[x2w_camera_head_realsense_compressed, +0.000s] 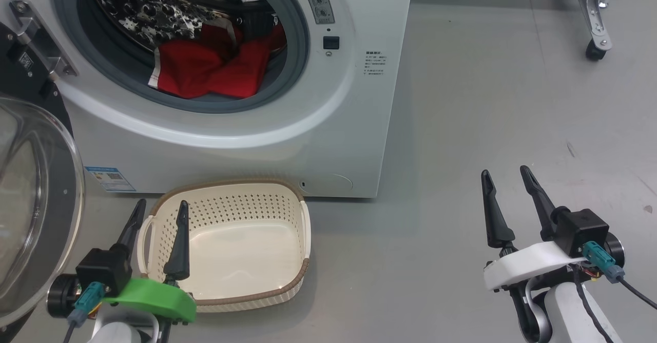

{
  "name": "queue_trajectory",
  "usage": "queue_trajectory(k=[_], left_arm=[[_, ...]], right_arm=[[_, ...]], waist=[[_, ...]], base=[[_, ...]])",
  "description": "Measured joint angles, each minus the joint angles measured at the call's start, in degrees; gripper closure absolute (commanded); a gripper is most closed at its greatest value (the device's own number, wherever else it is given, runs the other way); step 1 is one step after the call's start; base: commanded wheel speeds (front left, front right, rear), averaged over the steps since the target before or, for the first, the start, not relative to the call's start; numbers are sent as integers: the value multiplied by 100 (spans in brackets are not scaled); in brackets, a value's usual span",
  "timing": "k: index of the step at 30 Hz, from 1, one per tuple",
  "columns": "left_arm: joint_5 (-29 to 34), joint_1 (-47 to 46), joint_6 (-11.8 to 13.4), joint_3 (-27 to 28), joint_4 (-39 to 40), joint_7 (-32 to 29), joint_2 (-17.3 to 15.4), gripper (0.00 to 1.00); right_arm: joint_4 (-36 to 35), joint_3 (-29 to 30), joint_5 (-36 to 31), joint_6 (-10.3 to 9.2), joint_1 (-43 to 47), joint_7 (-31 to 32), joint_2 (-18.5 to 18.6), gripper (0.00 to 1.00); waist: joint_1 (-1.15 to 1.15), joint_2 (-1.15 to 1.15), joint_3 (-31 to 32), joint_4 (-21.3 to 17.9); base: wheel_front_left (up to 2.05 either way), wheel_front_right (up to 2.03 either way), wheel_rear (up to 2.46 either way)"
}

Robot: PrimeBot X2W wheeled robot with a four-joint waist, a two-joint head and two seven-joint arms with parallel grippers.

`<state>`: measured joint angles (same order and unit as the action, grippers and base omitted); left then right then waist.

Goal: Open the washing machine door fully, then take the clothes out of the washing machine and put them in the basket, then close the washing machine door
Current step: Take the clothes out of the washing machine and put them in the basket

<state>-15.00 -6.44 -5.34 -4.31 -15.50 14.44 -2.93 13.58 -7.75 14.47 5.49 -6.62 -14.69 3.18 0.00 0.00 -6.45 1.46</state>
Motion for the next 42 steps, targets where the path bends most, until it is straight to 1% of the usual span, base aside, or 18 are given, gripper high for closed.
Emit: queue_trajectory(k=[7, 9, 13, 22, 42], left_arm=[[-2, 0, -10, -20, -14, 0, 1, 0], [-3, 0, -27, -22, -15, 0, 1, 0], [140, 0, -31, -37, -35, 0, -34, 0], [149, 0, -31, -40, -35, 0, -19, 0], [149, 0, -31, -14, -30, 0, -9, 0]], right_arm=[[21, -1, 0, 4, 0, 0, -5, 0], [29, -1, 0, 42, 0, 0, -8, 0], [41, -7, 0, 43, 0, 0, -10, 0], [64, -19, 0, 43, -1, 0, -14, 0], [63, -8, 0, 43, -1, 0, -34, 0]], waist=[[0, 0, 20, -17], [0, 0, 27, -22], [0, 0, 38, -31], [0, 0, 52, -42], [0, 0, -12, -36]], base=[[62, -62, 0], [80, -80, 0], [83, -83, 0], [57, -57, 0], [9, -9, 0]])
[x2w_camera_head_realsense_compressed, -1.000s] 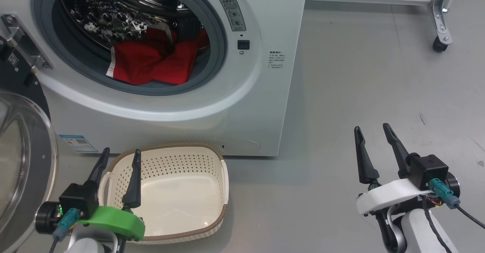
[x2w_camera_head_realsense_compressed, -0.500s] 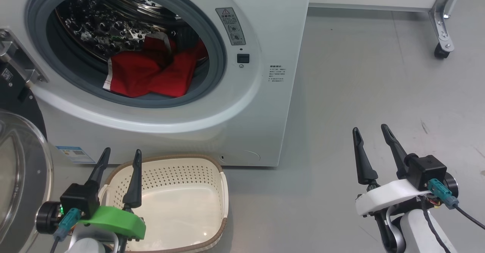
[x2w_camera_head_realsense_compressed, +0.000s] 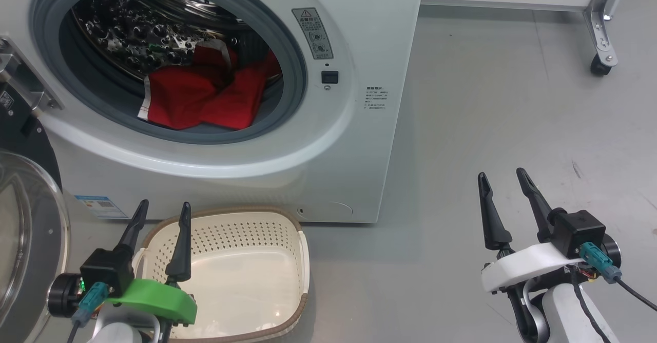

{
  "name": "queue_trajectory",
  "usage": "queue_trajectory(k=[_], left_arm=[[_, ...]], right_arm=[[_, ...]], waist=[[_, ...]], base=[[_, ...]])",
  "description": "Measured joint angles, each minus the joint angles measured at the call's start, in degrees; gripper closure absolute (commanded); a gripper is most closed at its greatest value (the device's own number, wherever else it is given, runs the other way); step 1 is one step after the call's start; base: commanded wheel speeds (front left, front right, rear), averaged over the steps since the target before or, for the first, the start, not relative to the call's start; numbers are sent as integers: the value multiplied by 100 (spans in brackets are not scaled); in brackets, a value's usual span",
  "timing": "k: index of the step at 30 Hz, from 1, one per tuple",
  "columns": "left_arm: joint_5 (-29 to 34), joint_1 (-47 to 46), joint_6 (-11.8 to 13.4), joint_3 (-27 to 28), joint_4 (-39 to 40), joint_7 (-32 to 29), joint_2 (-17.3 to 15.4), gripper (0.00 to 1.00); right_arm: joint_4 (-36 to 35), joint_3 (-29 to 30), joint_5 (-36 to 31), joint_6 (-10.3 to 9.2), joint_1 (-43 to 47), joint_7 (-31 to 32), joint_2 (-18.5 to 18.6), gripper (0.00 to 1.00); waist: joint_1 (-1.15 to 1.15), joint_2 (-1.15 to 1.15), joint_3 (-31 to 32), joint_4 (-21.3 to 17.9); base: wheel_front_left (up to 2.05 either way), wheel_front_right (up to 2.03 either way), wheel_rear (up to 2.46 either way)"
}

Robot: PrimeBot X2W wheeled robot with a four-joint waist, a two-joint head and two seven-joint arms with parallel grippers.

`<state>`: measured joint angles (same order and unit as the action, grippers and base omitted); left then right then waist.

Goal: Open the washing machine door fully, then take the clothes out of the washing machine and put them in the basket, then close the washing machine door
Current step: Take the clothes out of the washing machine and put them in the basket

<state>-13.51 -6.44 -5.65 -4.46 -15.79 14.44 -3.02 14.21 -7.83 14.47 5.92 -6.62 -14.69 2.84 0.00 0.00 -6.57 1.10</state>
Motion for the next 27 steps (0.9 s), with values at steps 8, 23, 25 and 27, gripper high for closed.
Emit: queue_trajectory(k=[8, 23, 25, 27], left_arm=[[0, 0, 0, -1, -1, 0, 11, 0], [0, 0, 0, -1, -9, 0, 15, 0], [0, 0, 0, 0, -10, 0, 16, 0], [0, -1, 0, 1, -10, 0, 16, 0]], right_arm=[[-4, 3, 0, 0, 0, 0, 0, 0], [-5, 12, -1, 0, -2, 0, -2, 0], [-7, 12, -1, 0, -2, 0, -2, 0], [-7, 12, -1, 0, -2, 0, -2, 0]], waist=[[0, 0, -38, -4], [0, 0, -83, -4], [0, 0, -90, -4], [0, 0, -97, -4]], base=[[0, 0, 0], [0, 0, 0], [0, 0, 0], [0, 0, 0]])
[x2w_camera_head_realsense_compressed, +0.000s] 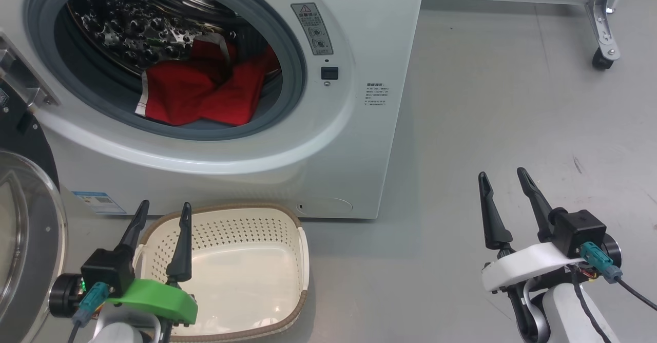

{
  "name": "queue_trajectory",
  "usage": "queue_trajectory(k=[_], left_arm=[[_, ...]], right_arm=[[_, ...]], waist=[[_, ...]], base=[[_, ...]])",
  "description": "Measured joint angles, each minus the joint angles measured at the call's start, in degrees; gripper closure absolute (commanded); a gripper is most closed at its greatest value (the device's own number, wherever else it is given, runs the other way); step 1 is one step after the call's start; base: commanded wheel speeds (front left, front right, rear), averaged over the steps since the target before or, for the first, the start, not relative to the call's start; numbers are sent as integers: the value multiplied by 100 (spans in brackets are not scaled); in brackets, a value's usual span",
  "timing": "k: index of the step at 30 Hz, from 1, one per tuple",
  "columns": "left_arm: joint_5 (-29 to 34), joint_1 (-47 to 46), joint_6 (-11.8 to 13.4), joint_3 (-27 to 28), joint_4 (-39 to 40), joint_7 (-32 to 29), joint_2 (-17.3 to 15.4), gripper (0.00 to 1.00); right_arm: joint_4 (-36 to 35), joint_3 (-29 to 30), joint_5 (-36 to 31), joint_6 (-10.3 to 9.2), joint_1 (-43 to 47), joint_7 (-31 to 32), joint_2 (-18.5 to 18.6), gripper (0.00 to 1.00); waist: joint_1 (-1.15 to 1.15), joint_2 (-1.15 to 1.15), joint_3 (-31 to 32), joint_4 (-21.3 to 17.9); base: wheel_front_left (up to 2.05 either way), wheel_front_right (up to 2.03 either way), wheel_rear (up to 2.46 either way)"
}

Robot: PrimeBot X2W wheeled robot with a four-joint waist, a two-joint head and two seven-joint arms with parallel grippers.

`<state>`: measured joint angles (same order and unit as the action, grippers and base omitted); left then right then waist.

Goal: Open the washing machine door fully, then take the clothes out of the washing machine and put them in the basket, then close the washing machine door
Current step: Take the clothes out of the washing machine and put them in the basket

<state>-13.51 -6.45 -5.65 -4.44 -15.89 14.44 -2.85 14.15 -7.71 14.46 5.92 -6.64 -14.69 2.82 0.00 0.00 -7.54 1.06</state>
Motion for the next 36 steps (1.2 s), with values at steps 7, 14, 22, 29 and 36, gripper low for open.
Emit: queue_trajectory(k=[7, 14, 22, 29, 36], left_arm=[[0, 0, 0, 10, 1, 0, 3, 0], [0, -5, 7, 71, 58, 0, 8, 0], [0, -68, 212, 281, 77, -36, -54, 0], [179, -638, 336, 417, 261, -322, -421, 0], [293, -1355, 495, 671, 417, -702, -809, 0]], right_arm=[[-2, 0, -8, 1, -3, 0, 0, 0], [-96, -30, -43, 1, -65, 0, -1, 0], [-240, -126, -58, 5, -143, 0, -1, 0], [-328, -203, -58, 5, -234, 0, -1, 0], [-470, -324, 0, 5, -476, 0, -1, 0]], waist=[[0, 0, -35, -7], [0, 0, -180, -36], [0, 0, -548, -147], [0, 0, -1086, -363], [0, 0, -1599, -637]], base=[[0, 0, 0], [0, 0, 0], [0, 0, 0], [0, 0, 0], [0, 0, 0]])
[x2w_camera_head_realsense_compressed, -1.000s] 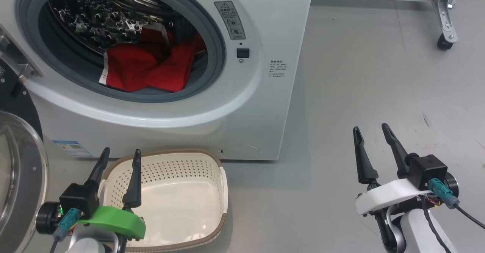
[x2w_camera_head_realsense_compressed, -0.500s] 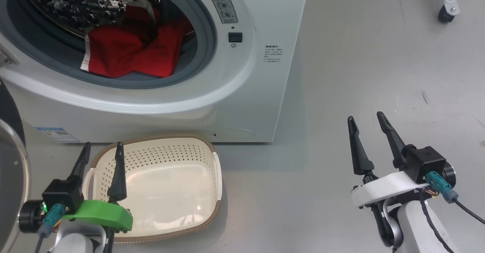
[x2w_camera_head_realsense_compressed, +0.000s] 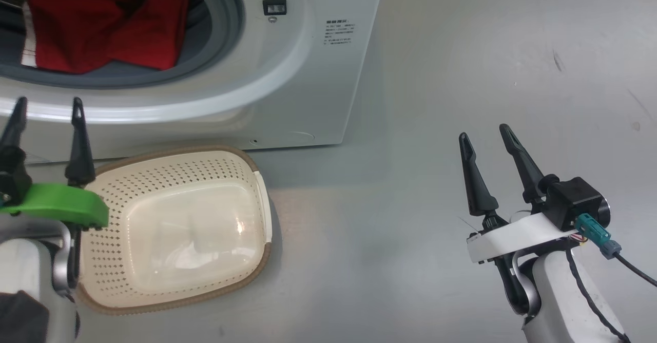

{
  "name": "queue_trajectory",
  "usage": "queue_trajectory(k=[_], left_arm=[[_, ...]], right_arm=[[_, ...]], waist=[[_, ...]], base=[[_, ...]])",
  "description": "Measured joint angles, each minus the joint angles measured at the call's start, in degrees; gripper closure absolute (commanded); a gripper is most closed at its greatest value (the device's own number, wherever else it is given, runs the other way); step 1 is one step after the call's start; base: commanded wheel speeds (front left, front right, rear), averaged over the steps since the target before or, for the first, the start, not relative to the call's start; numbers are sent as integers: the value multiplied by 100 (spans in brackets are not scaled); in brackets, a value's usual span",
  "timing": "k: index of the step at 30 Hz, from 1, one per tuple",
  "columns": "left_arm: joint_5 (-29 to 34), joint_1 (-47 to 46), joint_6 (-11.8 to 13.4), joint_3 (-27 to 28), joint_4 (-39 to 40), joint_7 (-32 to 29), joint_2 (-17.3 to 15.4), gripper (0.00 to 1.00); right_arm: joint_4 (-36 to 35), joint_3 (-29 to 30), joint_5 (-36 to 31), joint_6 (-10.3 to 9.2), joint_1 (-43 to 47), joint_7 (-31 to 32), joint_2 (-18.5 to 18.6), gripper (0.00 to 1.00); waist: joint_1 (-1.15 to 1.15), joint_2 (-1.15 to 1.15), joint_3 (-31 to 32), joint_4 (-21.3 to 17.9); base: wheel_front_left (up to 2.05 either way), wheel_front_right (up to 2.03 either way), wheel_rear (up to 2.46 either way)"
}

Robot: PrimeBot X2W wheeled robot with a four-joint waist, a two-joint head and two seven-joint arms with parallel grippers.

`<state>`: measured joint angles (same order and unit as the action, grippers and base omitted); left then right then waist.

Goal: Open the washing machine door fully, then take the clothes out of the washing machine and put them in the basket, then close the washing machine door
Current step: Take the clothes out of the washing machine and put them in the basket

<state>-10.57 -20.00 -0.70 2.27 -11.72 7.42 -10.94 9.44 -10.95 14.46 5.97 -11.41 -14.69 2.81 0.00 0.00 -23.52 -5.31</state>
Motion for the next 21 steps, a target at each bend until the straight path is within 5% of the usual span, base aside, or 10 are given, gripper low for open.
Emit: queue_trajectory(k=[21], left_arm=[[708, -2019, 196, 140, -795, -1636, -1268, 0]], right_arm=[[-162, -442, 605, -78, -596, 0, 0, 0]], waist=[[0, 0, -1238, -1029]], base=[[0, 0, 0]])
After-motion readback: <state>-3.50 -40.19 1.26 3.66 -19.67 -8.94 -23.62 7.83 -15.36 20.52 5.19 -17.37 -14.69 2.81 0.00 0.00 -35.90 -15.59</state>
